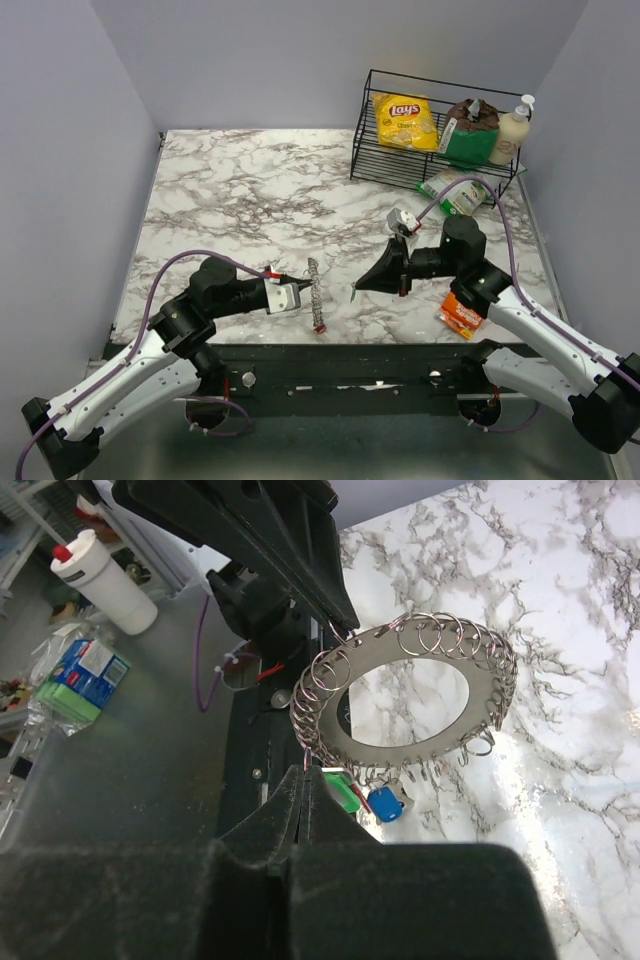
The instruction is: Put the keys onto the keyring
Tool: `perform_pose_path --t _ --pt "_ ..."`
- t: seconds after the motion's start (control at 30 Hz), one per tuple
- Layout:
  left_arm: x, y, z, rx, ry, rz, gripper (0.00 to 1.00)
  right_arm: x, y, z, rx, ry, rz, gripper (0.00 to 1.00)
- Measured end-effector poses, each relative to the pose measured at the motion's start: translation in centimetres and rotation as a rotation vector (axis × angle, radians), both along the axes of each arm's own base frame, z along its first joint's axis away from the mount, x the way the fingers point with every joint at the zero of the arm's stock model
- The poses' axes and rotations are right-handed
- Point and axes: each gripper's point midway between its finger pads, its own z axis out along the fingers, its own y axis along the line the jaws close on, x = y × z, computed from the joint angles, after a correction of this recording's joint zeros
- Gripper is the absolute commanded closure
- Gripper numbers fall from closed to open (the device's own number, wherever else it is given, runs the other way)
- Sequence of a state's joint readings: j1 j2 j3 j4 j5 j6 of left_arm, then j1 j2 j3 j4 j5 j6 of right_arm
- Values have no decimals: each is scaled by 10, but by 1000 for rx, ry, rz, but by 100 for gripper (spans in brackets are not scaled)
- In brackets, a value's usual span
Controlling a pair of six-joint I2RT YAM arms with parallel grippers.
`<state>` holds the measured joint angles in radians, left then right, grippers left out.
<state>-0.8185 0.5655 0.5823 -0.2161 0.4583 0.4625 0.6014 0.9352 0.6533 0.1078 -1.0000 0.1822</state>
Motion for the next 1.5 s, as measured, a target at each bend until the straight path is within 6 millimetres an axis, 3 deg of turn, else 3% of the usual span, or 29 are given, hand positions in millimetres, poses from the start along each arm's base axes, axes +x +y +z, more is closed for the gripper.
perform_pose_path --t 0.23,0.57,0.97,1.5 --pt "-1 1 -1 11 -19 -10 100 6 7 5 -5 1 11 99" --pt "-3 4 9 -6 -89 -21 100 4 36 -1 -62 6 73 99" --pt "-4 6 5 3 -111 -26 100 6 63 0 -95 -14 109 99" --pt "-3 6 4 9 -126 -28 100 3 74 -6 -130 -16 122 99"
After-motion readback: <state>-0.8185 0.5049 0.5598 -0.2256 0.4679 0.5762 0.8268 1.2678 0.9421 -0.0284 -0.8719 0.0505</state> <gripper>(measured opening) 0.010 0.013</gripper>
